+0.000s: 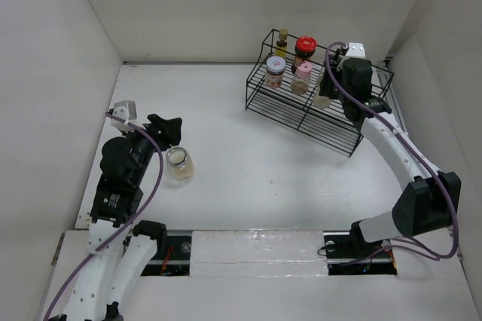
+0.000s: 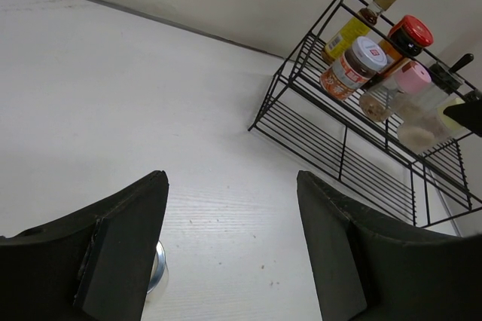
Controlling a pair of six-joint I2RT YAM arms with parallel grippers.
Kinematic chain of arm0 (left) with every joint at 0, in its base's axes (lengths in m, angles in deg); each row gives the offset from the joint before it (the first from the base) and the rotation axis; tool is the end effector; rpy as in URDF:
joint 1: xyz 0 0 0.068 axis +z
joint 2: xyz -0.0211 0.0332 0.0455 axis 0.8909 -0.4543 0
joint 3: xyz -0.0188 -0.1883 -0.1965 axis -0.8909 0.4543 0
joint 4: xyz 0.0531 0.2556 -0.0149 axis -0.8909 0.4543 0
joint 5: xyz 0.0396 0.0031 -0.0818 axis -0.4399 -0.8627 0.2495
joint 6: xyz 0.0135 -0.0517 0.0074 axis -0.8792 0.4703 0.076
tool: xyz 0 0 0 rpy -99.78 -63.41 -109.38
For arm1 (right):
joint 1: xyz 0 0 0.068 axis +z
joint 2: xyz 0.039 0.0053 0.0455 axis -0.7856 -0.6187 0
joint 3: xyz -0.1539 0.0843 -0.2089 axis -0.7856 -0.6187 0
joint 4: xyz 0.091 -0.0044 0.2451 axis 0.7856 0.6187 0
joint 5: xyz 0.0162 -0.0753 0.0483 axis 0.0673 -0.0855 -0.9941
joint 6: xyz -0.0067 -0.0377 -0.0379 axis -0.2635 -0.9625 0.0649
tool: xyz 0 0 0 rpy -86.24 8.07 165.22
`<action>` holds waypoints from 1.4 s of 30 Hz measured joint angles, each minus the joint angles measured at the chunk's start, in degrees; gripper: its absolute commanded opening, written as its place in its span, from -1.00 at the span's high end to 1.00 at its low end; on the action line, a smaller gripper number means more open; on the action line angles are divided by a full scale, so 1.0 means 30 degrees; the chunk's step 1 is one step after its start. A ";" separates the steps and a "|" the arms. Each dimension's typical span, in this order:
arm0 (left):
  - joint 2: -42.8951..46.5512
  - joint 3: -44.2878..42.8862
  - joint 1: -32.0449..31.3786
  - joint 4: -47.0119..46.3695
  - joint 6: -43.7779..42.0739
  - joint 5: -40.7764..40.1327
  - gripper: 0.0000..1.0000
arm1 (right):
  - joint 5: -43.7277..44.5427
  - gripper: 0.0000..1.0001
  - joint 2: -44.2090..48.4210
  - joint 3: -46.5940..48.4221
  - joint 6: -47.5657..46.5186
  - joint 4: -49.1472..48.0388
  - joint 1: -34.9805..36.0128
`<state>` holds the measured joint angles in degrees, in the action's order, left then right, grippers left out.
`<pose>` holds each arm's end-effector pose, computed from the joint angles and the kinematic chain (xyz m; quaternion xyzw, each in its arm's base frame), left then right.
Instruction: Organize the condiment bottles
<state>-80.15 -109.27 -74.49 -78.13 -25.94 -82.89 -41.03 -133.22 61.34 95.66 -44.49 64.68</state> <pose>0.1300 -0.0281 0.3685 -0.0545 0.6875 -0.2316 0.6861 0.3246 0.0666 0.3544 0.0309 0.8217 0.0184 0.5687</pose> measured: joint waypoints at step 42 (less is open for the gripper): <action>0.0896 -0.0984 0.0007 0.2834 0.4714 -0.9581 -0.32 | -0.8240 -0.86 -0.6390 -0.3504 -0.0772 -0.9763 1.5752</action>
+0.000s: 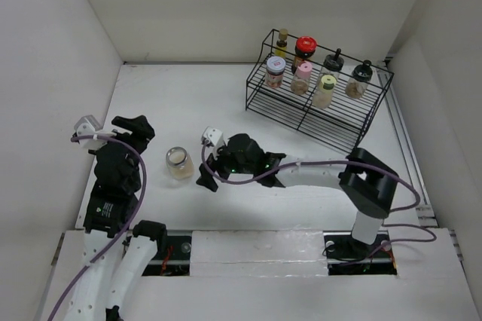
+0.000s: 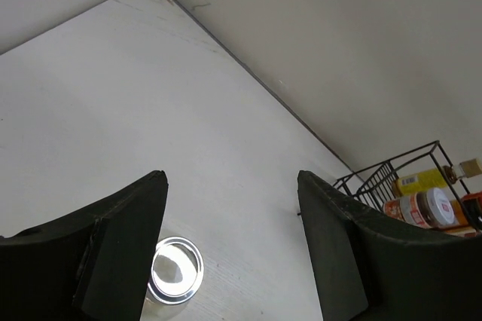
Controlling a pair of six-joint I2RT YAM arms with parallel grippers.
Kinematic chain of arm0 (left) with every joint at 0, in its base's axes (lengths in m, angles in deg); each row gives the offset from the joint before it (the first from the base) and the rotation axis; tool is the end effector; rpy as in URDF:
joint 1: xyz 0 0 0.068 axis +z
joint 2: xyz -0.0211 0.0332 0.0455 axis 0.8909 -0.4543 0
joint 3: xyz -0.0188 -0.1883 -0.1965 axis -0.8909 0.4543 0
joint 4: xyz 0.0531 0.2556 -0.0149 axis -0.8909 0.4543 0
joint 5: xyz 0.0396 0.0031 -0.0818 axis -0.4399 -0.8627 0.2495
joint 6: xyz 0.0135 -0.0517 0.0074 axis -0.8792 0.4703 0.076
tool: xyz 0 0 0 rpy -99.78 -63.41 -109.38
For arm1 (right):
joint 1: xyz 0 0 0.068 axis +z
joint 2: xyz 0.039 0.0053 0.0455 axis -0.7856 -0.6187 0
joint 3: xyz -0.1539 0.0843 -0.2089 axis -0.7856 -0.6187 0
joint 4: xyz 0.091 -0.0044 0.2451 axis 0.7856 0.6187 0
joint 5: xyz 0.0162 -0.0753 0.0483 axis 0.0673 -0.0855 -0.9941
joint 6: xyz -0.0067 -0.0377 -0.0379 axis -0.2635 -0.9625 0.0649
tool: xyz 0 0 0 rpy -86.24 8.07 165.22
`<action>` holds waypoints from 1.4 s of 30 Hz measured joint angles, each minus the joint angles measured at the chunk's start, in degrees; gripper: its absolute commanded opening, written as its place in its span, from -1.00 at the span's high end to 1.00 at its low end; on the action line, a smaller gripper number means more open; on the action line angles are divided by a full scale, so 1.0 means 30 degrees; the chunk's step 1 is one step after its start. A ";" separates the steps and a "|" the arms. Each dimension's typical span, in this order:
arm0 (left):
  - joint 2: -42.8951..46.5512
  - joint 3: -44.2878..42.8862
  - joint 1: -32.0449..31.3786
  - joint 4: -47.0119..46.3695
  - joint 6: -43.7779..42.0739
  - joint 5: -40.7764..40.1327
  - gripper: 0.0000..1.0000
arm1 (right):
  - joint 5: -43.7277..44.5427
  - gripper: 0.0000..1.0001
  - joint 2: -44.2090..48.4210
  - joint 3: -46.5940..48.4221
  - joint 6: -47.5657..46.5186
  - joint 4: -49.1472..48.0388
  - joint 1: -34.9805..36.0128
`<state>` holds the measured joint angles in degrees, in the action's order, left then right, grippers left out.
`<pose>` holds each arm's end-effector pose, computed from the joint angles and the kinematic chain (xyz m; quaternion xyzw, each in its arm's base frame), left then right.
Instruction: Organize the condiment bottles
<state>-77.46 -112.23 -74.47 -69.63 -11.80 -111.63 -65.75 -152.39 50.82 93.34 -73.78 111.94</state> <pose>0.1122 -0.0068 0.3742 -0.3105 0.6356 -0.1396 0.6929 0.1902 0.3469 0.2258 -0.4257 0.7058 0.3814 0.4186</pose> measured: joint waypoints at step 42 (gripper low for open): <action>0.0095 -0.0138 -0.0007 0.0204 0.0160 0.0073 -0.32 | 0.2229 -0.12 -0.8721 0.9267 -0.1399 -0.1501 0.1071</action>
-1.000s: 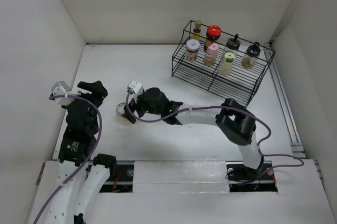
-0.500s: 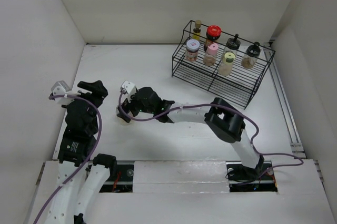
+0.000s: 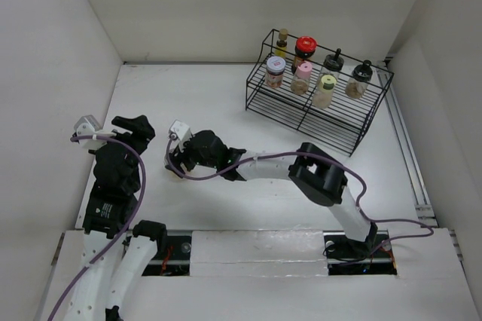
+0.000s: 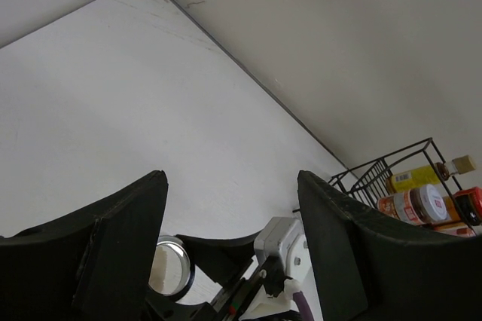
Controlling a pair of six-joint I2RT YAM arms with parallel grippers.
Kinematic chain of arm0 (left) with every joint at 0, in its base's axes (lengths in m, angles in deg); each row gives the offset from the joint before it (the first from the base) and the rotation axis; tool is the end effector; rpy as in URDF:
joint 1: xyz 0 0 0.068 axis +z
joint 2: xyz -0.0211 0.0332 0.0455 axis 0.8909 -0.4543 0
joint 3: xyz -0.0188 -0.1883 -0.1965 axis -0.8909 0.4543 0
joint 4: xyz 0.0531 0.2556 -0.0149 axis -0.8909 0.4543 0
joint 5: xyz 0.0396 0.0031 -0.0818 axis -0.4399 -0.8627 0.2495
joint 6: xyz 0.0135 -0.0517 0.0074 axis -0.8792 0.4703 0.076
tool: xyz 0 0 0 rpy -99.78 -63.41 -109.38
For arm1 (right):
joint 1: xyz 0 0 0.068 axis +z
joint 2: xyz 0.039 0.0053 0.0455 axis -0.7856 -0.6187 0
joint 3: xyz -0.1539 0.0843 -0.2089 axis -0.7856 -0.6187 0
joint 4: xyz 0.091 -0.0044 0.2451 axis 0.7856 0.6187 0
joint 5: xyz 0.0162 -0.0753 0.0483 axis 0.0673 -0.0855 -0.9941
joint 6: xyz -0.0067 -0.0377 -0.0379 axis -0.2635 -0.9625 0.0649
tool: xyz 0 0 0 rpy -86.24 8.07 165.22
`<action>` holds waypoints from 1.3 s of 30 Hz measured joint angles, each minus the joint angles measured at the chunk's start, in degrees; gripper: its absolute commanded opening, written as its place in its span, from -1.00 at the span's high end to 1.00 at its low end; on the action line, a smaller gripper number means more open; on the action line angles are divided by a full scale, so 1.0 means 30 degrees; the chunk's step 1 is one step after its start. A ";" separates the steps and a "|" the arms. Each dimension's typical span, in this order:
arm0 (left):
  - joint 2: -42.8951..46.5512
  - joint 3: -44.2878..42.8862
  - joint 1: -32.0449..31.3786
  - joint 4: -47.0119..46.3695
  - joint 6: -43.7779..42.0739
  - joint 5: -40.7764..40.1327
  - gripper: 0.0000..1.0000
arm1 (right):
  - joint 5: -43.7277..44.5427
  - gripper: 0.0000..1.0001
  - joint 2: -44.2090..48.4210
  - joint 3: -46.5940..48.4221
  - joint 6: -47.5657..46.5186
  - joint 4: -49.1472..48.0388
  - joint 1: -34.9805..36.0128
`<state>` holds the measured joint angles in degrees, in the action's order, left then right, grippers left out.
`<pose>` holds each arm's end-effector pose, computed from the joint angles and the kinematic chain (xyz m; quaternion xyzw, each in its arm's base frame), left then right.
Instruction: Organize the condiment bottles
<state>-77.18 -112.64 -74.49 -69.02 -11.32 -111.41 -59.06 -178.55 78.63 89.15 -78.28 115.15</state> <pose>0.1100 -0.0065 0.3758 -0.3118 0.6344 -0.1443 0.6924 0.2266 0.4600 0.1963 -0.4300 0.6687 0.3610 0.4874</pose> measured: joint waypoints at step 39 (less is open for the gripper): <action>-0.3621 0.0255 0.0007 -0.3322 -0.5340 1.3274 -0.60 | 0.9289 -0.12 2.3270 -0.8517 0.1501 1.0382 -1.5992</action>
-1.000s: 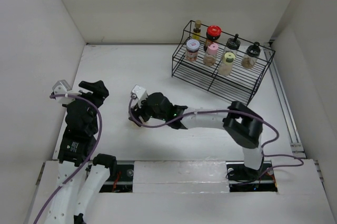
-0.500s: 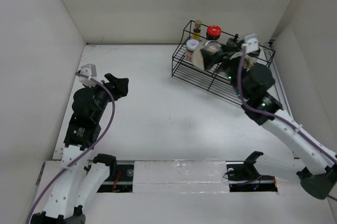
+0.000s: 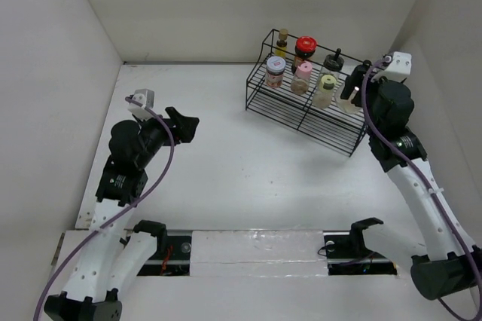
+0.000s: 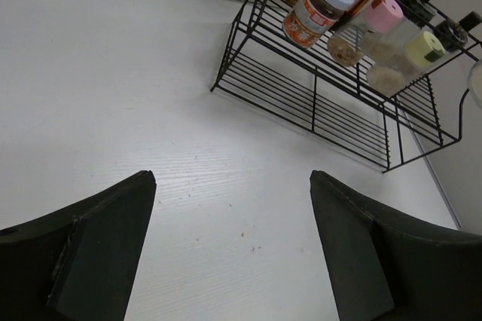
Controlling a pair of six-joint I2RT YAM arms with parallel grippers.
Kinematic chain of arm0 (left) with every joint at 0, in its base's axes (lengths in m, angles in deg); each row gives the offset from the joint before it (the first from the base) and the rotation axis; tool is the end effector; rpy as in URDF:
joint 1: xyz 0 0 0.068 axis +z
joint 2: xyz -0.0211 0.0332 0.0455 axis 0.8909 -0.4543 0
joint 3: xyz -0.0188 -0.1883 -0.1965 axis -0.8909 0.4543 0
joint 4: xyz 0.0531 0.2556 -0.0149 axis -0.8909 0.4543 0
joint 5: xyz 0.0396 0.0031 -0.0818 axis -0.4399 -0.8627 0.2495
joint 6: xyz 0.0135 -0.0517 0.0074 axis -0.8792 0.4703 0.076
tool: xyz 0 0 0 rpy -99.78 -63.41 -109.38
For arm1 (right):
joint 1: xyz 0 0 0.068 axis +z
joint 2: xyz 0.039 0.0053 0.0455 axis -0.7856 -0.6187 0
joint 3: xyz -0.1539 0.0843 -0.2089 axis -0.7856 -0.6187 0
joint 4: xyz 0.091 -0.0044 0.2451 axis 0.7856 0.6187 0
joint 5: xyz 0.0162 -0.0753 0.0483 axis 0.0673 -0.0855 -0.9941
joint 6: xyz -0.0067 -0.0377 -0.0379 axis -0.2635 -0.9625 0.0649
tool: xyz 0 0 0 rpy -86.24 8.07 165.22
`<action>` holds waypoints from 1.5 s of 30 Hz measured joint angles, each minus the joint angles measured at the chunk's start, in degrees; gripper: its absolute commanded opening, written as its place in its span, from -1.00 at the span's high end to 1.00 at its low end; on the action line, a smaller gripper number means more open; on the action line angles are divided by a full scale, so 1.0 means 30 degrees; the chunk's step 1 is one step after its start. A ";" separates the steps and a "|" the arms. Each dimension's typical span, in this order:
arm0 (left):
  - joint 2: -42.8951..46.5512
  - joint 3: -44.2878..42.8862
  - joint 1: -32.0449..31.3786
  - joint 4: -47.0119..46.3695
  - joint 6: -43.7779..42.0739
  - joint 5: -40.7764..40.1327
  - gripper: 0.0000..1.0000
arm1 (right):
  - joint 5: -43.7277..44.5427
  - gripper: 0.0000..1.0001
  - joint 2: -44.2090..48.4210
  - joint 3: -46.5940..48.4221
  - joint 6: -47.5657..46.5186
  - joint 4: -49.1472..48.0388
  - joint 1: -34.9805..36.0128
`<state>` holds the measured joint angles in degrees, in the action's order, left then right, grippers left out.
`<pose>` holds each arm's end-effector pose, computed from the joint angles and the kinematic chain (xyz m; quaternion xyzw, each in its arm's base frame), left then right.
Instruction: Organize the condiment bottles
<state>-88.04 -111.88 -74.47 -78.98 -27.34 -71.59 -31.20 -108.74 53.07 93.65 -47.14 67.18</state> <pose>0.1576 -0.0407 0.3680 0.0194 0.7165 -0.2820 0.6377 0.2128 0.0447 0.4182 0.0793 0.7157 -0.0056 0.6939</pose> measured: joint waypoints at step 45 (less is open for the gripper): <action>-0.0889 0.0000 0.0000 -0.0452 -0.0350 0.1727 -1.00 | -0.0831 -0.99 -0.3402 -0.2412 0.1712 -0.3650 -0.2958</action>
<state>-90.71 -111.88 -74.47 -80.34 -28.39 -66.41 -33.69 -118.95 45.84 98.79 -58.09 58.30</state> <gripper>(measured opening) 0.997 0.994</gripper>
